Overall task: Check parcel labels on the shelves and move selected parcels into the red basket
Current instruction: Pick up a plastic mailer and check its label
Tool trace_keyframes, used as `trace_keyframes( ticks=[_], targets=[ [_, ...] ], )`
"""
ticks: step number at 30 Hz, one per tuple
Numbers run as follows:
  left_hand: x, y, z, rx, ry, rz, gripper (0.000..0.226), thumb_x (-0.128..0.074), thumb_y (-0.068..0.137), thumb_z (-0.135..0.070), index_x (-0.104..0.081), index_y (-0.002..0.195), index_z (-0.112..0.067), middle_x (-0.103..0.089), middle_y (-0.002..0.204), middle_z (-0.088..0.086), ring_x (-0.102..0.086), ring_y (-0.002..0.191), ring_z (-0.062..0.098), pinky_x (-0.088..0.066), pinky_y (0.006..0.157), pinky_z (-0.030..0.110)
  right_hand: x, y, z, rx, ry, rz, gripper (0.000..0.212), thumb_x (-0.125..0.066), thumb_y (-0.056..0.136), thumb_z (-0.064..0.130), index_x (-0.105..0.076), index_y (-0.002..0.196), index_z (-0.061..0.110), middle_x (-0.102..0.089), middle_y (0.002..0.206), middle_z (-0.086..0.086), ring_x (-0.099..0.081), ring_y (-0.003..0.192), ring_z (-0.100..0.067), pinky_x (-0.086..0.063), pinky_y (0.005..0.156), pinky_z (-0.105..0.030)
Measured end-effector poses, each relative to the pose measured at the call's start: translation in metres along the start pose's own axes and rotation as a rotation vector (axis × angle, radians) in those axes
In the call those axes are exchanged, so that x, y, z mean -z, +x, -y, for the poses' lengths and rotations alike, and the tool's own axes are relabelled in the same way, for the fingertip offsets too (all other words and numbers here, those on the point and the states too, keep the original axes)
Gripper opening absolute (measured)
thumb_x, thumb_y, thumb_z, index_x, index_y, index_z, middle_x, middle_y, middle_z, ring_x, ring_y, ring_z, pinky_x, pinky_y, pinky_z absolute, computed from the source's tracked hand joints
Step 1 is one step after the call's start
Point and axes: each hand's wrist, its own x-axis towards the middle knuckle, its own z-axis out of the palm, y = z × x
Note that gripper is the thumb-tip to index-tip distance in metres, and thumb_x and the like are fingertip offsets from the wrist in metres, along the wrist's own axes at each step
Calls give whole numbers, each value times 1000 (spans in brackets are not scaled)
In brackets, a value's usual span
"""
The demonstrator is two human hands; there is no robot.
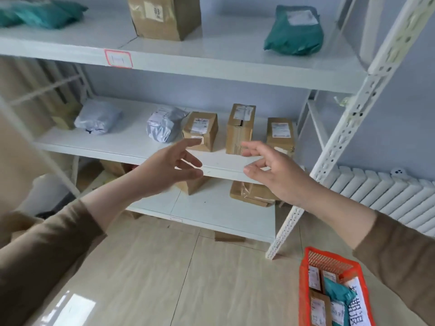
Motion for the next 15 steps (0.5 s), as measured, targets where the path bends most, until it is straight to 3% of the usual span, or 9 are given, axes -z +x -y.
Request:
trace_keyframes(
  ticks=[3,6,10,13,15],
  targets=[
    [39,5,30,32,-1,-59,71,-80,87,-28,-46,148,-38,-69,120,-9,-71,106,8,-58,96,40,-31,42,19,17,-19,24,48,-59,102,35,-44,147,43,-54,137,22,-56,112,11,-49,97,-24],
    [73,16,63,68,-46,-115,71,-80,88,-29,-46,150,-37,-66,123,-13,-68,111,7,-58,98,45,-62,90,31,17,-21,65,46,-58,103,34,-47,147,41,-54,137,25,-53,113,16,-41,88,-15],
    [117,45,111,98,-46,-163,72,-80,89,-30,-45,152,-34,-61,132,-13,-62,116,0,-55,102,37,-106,162,37,32,-25,109,49,-60,102,32,-49,150,35,-52,144,18,-54,120,8,-39,93,-11],
    [157,73,146,107,0,-187,74,-78,90,-32,-43,155,-31,-49,150,-13,-57,127,3,-54,96,27,-134,222,40,51,-13,128,49,-61,102,30,-50,150,31,-49,145,17,-54,124,-3,-42,109,-28],
    [187,94,166,121,57,-193,78,-77,91,-32,-39,158,-26,-37,162,-14,-52,135,5,-49,103,27,-150,267,42,64,-22,161,51,-61,102,30,-50,151,26,-42,153,18,-49,133,-7,-37,118,-36]
  ],
)
